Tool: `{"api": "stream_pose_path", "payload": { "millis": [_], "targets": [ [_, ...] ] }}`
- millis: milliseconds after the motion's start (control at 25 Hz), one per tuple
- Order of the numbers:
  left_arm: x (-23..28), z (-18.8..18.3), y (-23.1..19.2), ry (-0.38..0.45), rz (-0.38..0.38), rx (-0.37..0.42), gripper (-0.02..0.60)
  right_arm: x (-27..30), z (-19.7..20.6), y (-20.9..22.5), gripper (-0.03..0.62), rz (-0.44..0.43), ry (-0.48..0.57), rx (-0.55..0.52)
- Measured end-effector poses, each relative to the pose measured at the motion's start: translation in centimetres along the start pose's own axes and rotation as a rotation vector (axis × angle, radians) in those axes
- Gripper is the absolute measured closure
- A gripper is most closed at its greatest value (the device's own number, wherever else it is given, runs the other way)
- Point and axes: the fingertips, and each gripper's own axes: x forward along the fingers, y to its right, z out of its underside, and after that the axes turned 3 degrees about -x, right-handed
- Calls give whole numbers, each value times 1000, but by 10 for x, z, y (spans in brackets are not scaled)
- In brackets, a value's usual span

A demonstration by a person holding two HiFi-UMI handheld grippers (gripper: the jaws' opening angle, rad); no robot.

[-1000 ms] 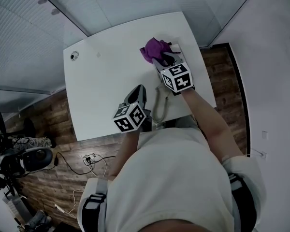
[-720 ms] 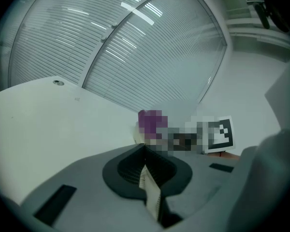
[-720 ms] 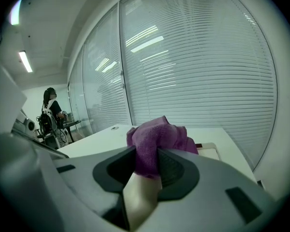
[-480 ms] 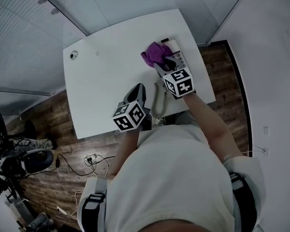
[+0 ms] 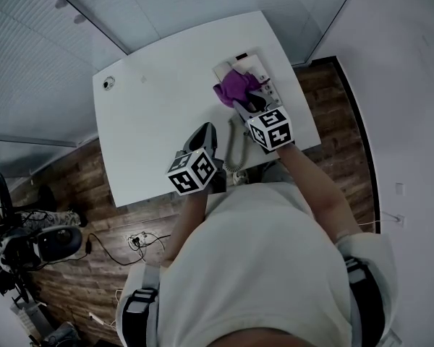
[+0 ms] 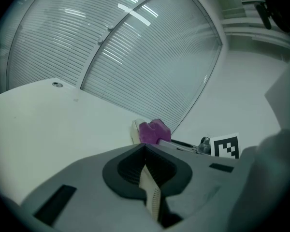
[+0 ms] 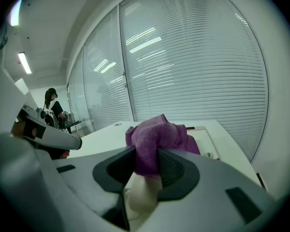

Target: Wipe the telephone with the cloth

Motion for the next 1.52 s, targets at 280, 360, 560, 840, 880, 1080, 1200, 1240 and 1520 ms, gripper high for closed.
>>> {"api": "stream_pose_path", "payload": {
  "millis": [280, 360, 560, 840, 880, 1080, 1200, 1240, 1520],
  "targets": [
    [1, 5, 4, -10, 7, 6, 560, -15, 16, -4, 459, 5, -8, 15],
    [1, 6, 4, -13, 9, 5, 560, -19, 21, -5, 459, 5, -13, 18],
    [5, 8, 7, -20, 16, 8, 560, -27, 33, -6, 459, 5, -28, 30],
    [7, 7, 3, -25, 12, 4, 560, -36, 48, -8, 459, 8, -45, 44],
    [7, 7, 4, -24, 12, 3, 560, -37, 50, -9, 459, 8, -48, 49],
    [11, 5, 5, -24, 14, 5, 560, -44, 63, -9, 459, 7, -60, 76],
    [13, 6, 5, -24, 14, 8, 560, -46, 70, -9, 459, 6, -74, 78],
    [14, 6, 6, -25, 15, 9, 560, -47, 71, -8, 459, 6, -78, 80],
    [16, 9, 9, -38, 16, 15, 560, -51, 82, -7, 459, 8, -95, 121]
  ]
}}
